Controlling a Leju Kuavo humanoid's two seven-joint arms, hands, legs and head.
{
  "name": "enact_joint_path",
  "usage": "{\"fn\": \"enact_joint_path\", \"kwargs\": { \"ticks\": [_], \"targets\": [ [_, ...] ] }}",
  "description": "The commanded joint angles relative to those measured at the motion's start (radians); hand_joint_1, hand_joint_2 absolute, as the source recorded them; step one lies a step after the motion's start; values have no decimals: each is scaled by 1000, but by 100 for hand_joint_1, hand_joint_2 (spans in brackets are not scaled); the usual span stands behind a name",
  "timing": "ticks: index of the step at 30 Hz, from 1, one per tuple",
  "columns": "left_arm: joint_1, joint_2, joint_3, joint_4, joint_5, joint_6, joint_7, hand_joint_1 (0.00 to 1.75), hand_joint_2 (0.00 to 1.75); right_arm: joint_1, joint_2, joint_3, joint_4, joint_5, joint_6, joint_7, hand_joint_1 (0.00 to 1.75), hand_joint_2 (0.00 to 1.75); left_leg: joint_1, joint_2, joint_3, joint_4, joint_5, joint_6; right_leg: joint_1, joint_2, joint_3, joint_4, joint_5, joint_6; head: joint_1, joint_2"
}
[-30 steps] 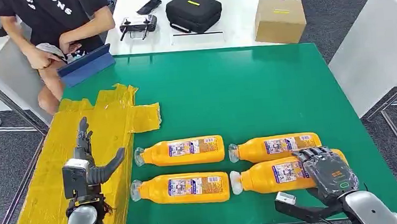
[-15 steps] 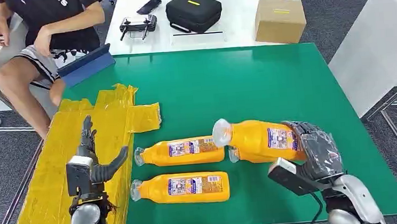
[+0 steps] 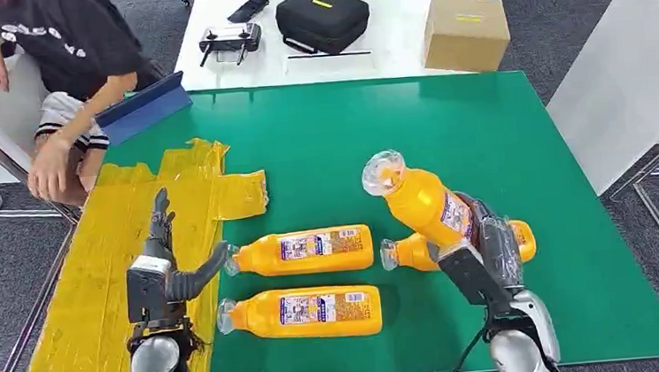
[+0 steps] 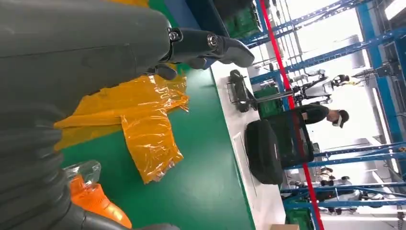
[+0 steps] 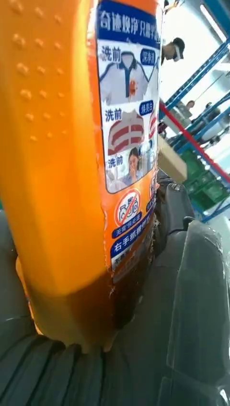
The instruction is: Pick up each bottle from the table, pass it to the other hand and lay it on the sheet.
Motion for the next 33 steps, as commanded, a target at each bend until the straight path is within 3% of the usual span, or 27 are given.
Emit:
{"fn": "enact_joint_path", "kwargs": {
  "ticks": [1, 7, 13, 21, 33],
  "targets": [
    [-83, 25, -98, 66, -2, -17, 10, 0, 175, -213, 128, 64, 412, -225, -24, -215, 175, 175, 2, 4, 3, 0, 0, -4, 1, 4, 2, -1, 1, -2, 0, 0],
    [-181, 38, -192, 116, 1, -54, 36, 0, 175, -375, 192, 109, 630, -364, 1, -369, 175, 175, 1, 3, 1, 0, 2, -3, 1, 2, 0, 0, 1, -2, 0, 0],
    [-183, 46, -207, 114, 3, -62, 44, 0, 175, -389, 183, 126, 641, -396, 0, -391, 175, 175, 1, 1, 1, 0, 2, -4, 1, 1, 1, 1, 1, -2, 0, 0],
    [-302, 38, -303, 120, -26, -167, 146, 0, 175, -518, 229, 199, 707, -419, 20, -412, 175, 175, 1, 1, -3, 2, 2, -5, 0, 1, -3, 4, 0, -2, 0, 0],
    [-345, 10, -373, 144, -22, -200, 158, 0, 175, -623, 262, 258, 799, -442, 53, -428, 175, 175, 1, 0, -2, 1, 3, -4, 0, -1, -2, 3, 0, -2, 0, 0]
  ]
}}
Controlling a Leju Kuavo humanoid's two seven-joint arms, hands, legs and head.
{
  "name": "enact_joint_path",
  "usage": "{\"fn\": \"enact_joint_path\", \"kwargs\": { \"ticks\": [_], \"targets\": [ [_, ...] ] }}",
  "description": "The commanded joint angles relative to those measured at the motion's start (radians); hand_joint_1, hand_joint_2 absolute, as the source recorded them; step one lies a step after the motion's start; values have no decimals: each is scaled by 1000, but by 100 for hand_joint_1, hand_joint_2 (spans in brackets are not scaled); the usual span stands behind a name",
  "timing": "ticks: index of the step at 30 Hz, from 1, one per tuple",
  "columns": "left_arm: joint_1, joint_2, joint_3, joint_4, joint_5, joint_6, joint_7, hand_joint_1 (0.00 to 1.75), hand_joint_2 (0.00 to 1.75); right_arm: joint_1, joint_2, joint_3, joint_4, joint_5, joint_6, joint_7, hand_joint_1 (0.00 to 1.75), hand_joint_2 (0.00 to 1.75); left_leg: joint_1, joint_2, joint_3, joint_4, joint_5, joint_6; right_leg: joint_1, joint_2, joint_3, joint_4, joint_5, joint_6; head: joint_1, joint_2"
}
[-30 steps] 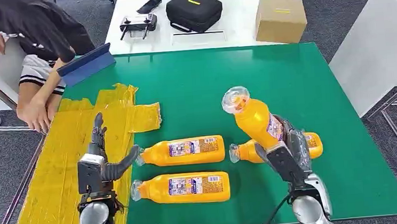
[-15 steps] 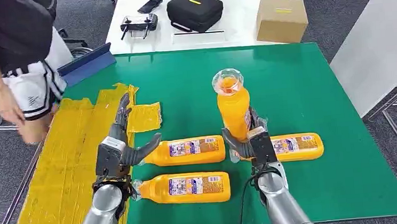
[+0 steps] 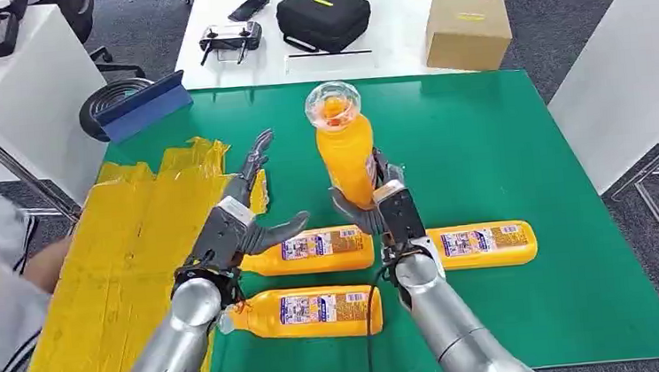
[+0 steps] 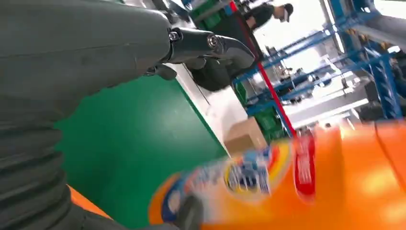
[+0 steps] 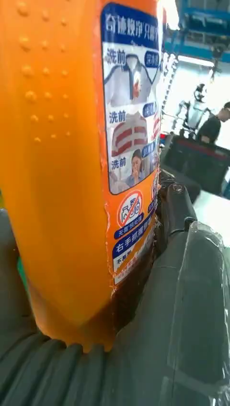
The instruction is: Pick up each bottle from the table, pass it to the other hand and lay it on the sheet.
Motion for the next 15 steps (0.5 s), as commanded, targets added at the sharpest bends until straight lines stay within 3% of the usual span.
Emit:
{"fn": "enact_joint_path", "kwargs": {
  "ticks": [1, 15],
  "targets": [
    [-68, 14, -74, 75, 4, -10, 7, 0, 175, -129, 29, 67, 145, -8, 25, -7, 175, 175, 1, 2, 3, 1, -2, -5, 1, 1, 3, 1, -1, -3, 0, 0],
    [-91, -13, -74, 61, 86, -29, 21, 0, 175, -222, 104, 197, 400, 83, 27, -26, 175, 175, 1, 2, 3, 2, -3, -6, 1, 1, 3, 2, -2, -4, 0, 0]
  ]
}}
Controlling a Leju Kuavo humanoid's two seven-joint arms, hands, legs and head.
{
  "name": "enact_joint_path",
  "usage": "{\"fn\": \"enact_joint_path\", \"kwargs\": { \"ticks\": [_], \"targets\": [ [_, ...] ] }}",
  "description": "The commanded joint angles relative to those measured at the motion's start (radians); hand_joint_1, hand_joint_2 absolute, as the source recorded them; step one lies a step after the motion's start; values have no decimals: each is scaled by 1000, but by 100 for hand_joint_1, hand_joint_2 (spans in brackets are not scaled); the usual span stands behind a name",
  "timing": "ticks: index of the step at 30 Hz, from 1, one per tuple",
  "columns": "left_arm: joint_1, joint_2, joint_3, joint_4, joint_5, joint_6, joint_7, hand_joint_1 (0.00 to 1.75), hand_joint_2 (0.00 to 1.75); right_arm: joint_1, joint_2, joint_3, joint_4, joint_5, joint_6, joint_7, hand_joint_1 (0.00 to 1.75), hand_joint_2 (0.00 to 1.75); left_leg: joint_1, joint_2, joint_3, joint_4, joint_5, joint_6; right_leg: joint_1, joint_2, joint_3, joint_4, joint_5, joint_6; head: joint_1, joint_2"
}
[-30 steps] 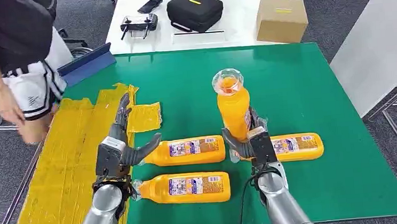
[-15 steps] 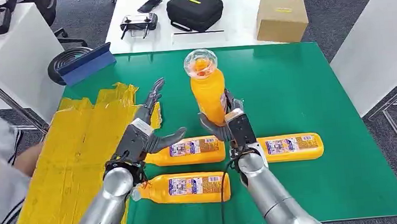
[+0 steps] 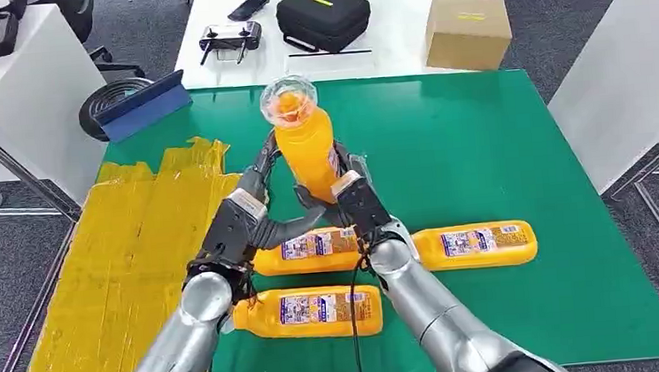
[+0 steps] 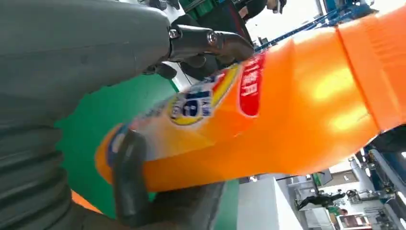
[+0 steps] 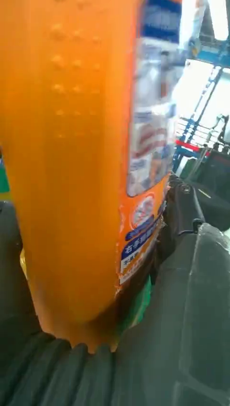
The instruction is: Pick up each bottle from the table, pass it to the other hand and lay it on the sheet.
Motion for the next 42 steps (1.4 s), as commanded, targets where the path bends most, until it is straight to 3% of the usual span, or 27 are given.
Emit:
{"fn": "enact_joint_path", "kwargs": {
  "ticks": [1, 16, 34, 35, 36, 42],
  "targets": [
    [-62, 9, -25, 56, 57, -16, 8, 0, 175, -109, 55, 110, 253, 41, -20, -30, 175, 175, 1, 2, 4, 1, -2, -6, 1, 1, 3, 1, -2, -4, 0, 0],
    [-84, -7, -37, 126, 234, -63, 45, 0, 175, -117, 90, 192, 322, 112, -91, -34, 175, 175, 1, 0, 1, 1, -1, -4, 1, -1, 1, 1, -1, -2, 0, 0],
    [-108, -8, -58, 171, 290, -63, 41, 0, 175, -119, 90, 352, 258, 38, -182, -16, 175, 175, 1, 0, -2, 1, 0, -2, 0, -1, -2, 1, 0, -1, 0, 0],
    [-108, -8, -58, 171, 290, -63, 41, 30, 175, -119, 90, 352, 258, 38, -182, -16, 175, 175, 1, 0, 0, 2, -2, -4, 1, -1, 0, 2, -2, -3, 0, 0],
    [-108, -11, -56, 171, 302, -68, 39, 168, 175, -121, 90, 358, 255, 29, -188, -15, 175, 175, 1, 0, -1, 1, -1, -3, 1, 0, -1, 1, -1, -2, 0, 0],
    [-108, -10, -57, 161, 307, -68, 38, 175, 175, -123, 90, 362, 240, 20, -188, -10, 175, 175, 1, 0, -1, 2, -1, -4, 1, -1, -1, 2, -1, -2, 0, 0]
  ]
}}
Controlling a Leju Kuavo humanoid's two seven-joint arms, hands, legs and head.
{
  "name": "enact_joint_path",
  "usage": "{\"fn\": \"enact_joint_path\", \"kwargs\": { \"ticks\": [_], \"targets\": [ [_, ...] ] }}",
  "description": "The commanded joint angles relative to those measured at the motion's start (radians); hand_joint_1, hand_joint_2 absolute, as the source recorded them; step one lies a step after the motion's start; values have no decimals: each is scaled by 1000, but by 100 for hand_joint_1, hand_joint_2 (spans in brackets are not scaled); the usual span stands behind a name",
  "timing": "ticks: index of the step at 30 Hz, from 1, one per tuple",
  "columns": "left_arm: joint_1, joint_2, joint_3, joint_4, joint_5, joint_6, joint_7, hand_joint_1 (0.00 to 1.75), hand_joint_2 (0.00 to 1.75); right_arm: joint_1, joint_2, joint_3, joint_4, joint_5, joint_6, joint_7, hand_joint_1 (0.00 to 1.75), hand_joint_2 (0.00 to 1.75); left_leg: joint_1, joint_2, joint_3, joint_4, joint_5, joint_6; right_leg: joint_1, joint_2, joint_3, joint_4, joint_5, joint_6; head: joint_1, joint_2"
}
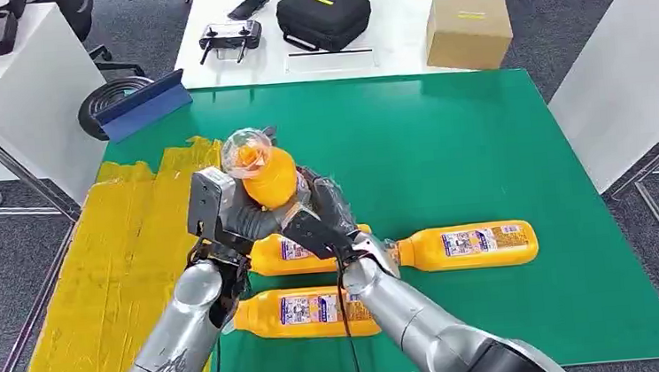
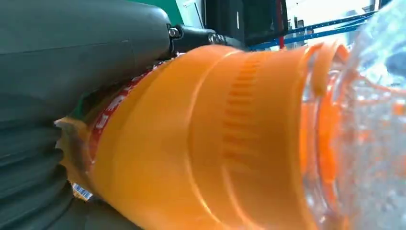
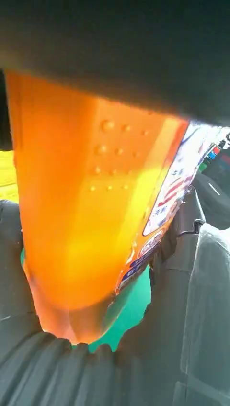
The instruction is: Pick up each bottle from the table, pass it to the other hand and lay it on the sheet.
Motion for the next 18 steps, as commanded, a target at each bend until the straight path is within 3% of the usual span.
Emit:
{"fn": "enact_joint_path", "kwargs": {
  "ticks": [1, 18],
  "targets": [
    [-77, -7, -73, 70, 10, -24, 4, 175, 175, -54, 26, 127, -1, 5, 5, -7, 175, 175, 1, 0, 0, 1, -1, -3, 1, -1, 0, 1, -1, -2, 0, 0],
    [-53, 16, -45, 3, 8, 7, -25, 175, 175, -47, 20, 54, -32, -11, 5, 0, 175, 175, 1, 0, 1, 2, -1, -4, 1, 0, 1, 2, -1, -2, 0, 0]
  ]
}}
